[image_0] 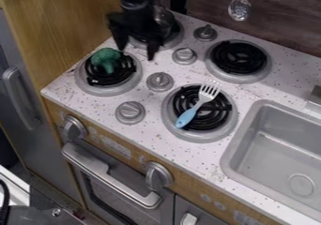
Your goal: Put the green object between two right burners
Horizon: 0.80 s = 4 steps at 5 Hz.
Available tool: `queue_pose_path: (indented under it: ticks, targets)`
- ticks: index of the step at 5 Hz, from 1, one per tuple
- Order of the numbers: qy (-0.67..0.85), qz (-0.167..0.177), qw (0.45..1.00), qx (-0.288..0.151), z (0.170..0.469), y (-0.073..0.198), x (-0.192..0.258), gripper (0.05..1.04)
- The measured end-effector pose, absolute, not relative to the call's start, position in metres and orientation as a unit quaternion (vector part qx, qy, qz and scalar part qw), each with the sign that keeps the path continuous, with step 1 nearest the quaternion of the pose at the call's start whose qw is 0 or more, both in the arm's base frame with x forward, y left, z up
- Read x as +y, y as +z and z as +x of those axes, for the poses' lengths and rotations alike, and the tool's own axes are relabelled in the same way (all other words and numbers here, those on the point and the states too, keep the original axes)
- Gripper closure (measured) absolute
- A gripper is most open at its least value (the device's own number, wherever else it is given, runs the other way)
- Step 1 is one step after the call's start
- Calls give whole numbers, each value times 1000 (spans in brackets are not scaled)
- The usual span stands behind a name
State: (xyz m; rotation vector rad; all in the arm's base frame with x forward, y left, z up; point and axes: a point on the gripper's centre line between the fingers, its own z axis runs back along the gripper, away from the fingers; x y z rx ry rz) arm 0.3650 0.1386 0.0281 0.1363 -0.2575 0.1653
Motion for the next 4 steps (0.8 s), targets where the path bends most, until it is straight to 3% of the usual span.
queue_pose_path:
  ticks: [1,2,4]
  targets:
    - [105,88,983,-123,368,30,174,85]
    - [84,112,986,-95,369,18,186,85]
    - [81,125,985,-81,374,-3,194,85]
